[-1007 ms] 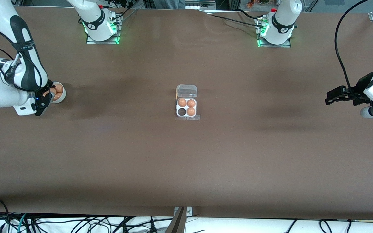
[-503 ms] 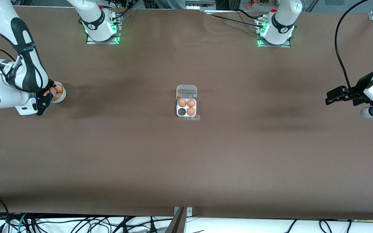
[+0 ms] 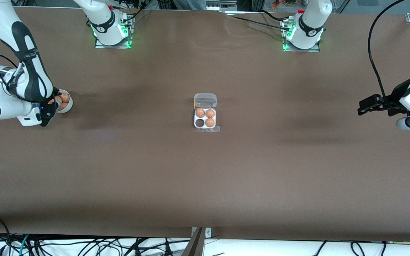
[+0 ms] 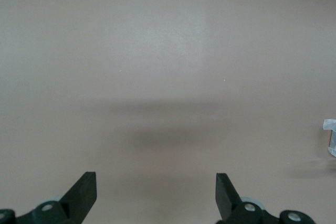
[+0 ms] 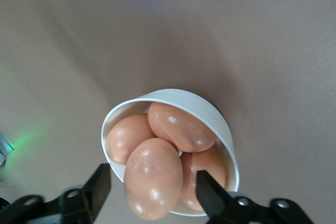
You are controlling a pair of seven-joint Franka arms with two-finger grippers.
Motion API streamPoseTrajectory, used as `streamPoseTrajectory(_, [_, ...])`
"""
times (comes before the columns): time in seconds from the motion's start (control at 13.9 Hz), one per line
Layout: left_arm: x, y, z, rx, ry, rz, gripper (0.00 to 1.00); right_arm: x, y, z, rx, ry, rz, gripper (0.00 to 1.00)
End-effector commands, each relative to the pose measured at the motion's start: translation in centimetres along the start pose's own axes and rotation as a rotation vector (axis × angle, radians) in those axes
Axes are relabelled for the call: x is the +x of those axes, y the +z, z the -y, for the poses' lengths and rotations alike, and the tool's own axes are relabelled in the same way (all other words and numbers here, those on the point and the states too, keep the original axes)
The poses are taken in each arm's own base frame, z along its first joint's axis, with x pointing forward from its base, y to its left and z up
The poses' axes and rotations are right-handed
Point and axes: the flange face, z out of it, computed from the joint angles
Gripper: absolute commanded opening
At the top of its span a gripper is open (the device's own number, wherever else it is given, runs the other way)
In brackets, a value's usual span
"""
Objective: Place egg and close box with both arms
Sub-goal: 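Lower the right gripper into the bowl and grasp one brown egg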
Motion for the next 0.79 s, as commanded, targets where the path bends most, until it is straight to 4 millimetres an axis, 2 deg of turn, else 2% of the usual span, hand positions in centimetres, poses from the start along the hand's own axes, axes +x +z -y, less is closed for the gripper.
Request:
streamPoseTrajectory(0.0, [-0.1,-0.7,0.0,0.004,0.007,-0.009,1.00,-0.2,0.8,-0.1,0.019,-0.035,0.014,0.54])
streamPoseTrajectory(0.07, [-0.1,-0.7,0.0,0.004,0.007,-0.009,1.00,-0.2,0.8,-0.1,0.017,-0.035,0.014,0.47])
streamPoseTrajectory(0.22, [-0.1,-0.7,0.0,0.004,0.007,-0.009,1.00,0.1,0.4,-0.2,0.011,-0.039,0.011,0.40])
streamPoseTrajectory(0.58, [-0.1,-0.6,0.0,0.004,0.007,-0.008,1.00,0.8,-1.4,-0.4,-0.007,-0.037,0.009,0.30])
streamPoseTrajectory(0.72, [-0.1,-0.7,0.0,0.004,0.007,-0.009,1.00,1.1,-3.1,-0.3,0.023,-0.032,0.023,0.28])
